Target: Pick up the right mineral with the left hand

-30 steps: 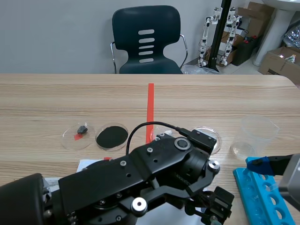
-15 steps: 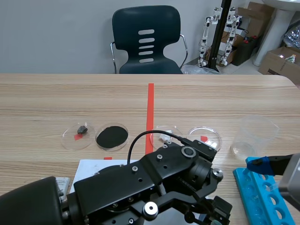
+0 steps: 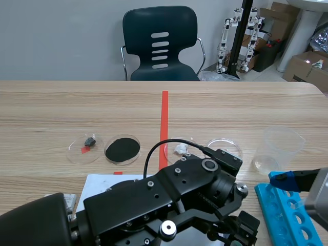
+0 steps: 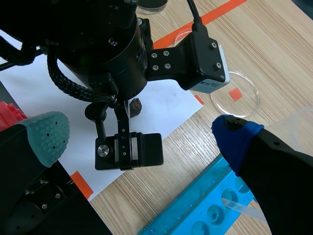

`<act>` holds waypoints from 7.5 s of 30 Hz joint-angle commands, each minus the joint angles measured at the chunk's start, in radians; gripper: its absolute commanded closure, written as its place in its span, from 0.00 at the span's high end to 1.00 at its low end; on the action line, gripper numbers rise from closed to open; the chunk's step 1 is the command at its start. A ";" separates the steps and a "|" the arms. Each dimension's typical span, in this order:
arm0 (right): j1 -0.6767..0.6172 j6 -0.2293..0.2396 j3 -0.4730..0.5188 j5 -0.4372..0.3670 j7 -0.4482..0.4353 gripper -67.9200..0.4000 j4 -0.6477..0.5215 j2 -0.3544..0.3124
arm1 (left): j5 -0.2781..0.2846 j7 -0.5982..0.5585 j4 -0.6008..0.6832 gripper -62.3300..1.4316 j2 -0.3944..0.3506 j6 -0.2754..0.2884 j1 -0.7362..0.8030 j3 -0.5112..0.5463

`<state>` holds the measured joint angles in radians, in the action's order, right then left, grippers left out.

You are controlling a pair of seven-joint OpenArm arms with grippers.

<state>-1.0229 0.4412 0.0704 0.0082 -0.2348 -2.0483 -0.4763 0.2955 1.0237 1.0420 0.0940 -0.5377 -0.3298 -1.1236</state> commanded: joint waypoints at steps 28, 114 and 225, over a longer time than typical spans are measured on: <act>0.006 -0.004 0.002 -0.012 -0.014 0.90 -0.020 0.000 | 0.021 0.006 0.016 1.00 0.008 0.009 -0.006 0.002; 0.006 -0.004 0.002 -0.012 -0.014 0.90 -0.020 0.000 | 0.113 -0.211 0.446 0.18 -0.325 0.010 0.118 0.167; 0.006 -0.004 0.002 -0.012 -0.014 0.90 -0.020 0.000 | 0.131 -1.125 0.986 0.18 -0.837 0.586 1.144 1.141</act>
<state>-1.0229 0.4412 0.0704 0.0082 -0.2348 -2.0483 -0.4763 0.4271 -0.0826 2.0186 -0.7509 0.0532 0.8196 0.0219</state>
